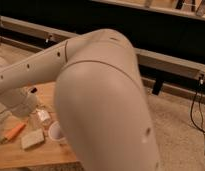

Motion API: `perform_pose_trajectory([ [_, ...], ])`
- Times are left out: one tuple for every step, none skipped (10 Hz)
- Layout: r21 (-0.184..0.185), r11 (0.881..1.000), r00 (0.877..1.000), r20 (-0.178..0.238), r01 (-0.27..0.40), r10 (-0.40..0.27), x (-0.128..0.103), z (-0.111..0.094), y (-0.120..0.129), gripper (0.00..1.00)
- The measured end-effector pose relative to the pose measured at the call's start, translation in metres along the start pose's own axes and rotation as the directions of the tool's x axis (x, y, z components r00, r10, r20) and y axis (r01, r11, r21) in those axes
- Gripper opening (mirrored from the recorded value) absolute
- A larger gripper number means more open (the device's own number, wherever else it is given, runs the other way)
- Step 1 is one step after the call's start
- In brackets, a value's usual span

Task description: Move the arm in a circular motion

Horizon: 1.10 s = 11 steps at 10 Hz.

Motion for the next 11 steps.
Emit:
perform_pose_trajectory([
  [-0.024,0.998,0.999,-0.017,-0.049,0.049,0.024,0.007,-0.002,0.65],
  [-0.045,0.994,0.995,-0.030,-0.097,0.096,0.043,0.012,-0.006,0.65],
  [-0.068,0.985,0.986,-0.039,-0.162,0.159,0.063,0.017,-0.013,0.65],
  [-0.092,0.963,0.967,-0.047,-0.252,0.249,0.088,0.024,-0.025,0.65],
  [-0.107,0.944,0.950,-0.051,-0.313,0.309,0.104,0.027,-0.033,0.65],
  [-0.120,0.912,0.920,-0.053,-0.391,0.388,0.125,0.031,-0.045,0.65],
  [-0.126,0.878,0.886,-0.048,-0.463,0.460,0.144,0.034,-0.059,0.65],
  [-0.124,0.829,0.837,-0.037,-0.546,0.546,0.166,0.036,-0.080,0.65],
  [-0.121,0.777,0.784,-0.027,-0.618,0.620,0.188,0.038,-0.101,0.65],
  [-0.114,0.719,0.725,-0.018,-0.686,0.689,0.211,0.041,-0.127,0.65],
  [-0.107,0.637,0.641,-0.007,-0.763,0.767,0.241,0.047,-0.163,0.65],
])
